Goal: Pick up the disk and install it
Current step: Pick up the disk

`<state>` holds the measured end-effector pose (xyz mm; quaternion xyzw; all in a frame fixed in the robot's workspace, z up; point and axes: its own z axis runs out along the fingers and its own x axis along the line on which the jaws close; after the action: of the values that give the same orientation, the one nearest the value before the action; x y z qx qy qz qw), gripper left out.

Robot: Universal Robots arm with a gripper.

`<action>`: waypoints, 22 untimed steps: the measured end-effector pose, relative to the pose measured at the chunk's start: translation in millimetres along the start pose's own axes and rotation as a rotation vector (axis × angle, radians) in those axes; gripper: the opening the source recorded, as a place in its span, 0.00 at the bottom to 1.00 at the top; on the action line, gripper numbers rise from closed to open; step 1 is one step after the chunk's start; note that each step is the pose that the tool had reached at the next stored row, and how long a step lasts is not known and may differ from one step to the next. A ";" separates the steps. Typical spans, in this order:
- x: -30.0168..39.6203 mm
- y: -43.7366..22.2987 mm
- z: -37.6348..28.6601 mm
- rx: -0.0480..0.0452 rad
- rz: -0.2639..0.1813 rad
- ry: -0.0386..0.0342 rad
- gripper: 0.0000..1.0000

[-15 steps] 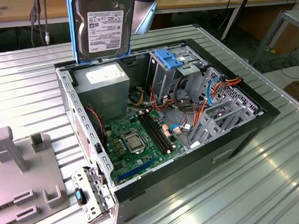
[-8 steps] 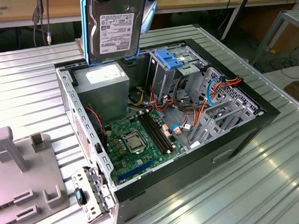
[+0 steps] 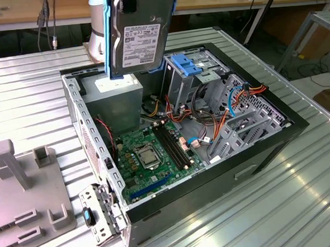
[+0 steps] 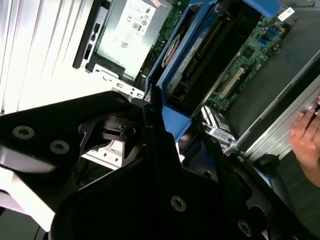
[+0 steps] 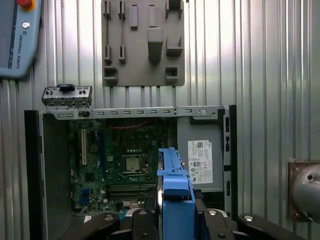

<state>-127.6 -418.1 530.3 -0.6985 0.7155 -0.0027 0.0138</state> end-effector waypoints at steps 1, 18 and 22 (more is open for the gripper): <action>0.4 -5.3 1.1 0.0000 0.000 0.0001 0.37; 17.5 -45.4 16.6 0.0002 0.001 0.0010 0.37; 23.0 -51.6 19.6 0.0001 0.001 0.0017 0.37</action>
<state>-76.0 -442.0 511.5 -0.6982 0.7158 -0.0033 0.0133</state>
